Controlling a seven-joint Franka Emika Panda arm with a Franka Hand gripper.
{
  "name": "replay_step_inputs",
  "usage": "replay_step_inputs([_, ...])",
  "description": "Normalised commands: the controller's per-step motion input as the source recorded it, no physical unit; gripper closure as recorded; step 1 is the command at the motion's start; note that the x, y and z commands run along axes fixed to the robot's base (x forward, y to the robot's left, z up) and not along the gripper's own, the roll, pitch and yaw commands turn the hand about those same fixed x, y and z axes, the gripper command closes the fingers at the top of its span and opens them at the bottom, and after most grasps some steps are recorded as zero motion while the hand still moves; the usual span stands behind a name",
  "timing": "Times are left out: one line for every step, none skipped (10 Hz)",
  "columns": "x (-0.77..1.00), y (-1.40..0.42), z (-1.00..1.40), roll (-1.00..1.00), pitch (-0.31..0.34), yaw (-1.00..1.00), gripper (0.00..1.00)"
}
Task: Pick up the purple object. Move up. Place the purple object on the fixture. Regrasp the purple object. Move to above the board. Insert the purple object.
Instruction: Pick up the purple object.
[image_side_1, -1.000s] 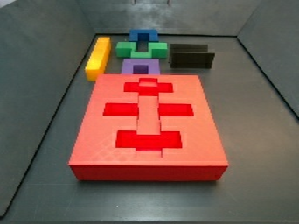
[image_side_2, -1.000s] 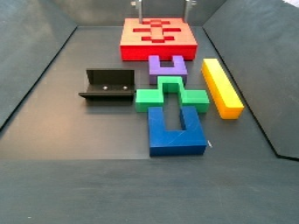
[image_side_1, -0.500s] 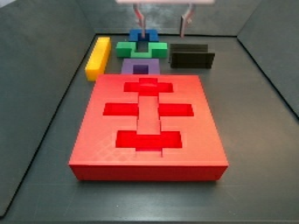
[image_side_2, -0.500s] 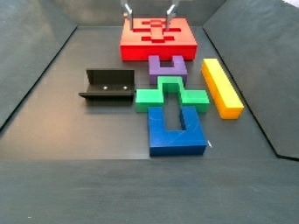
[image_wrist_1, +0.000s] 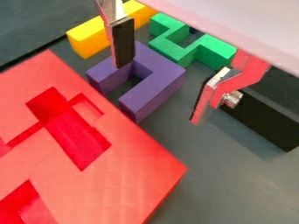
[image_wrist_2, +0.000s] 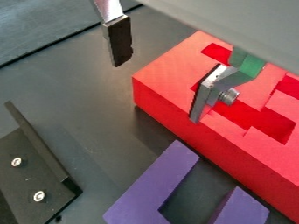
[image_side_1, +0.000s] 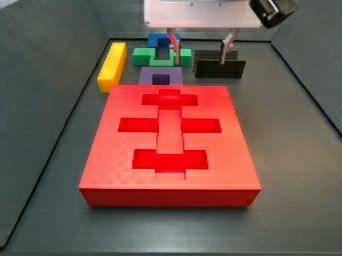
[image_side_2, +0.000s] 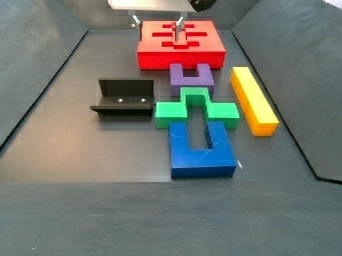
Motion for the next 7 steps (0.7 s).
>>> replay_step_inputs([0.0,-0.16,-0.13,0.31,0.029,0.07,0.0])
replay_step_inputs([0.16,-0.2,-0.22,0.28,0.04,0.03,0.0])
replay_step_inputs([0.43,-0.14,-0.28,0.27,0.073,0.0,0.0])
replay_step_inputs([0.37,-0.07,-0.24,0.26,0.091,0.04,0.0])
replay_step_inputs([0.2,0.0,-0.11,0.25,0.093,0.12,0.0])
replay_step_inputs([0.0,0.28,0.0,0.08,0.06,0.13,0.0])
replay_step_inputs([-0.07,0.5,0.0,0.0,0.033,0.15,0.0])
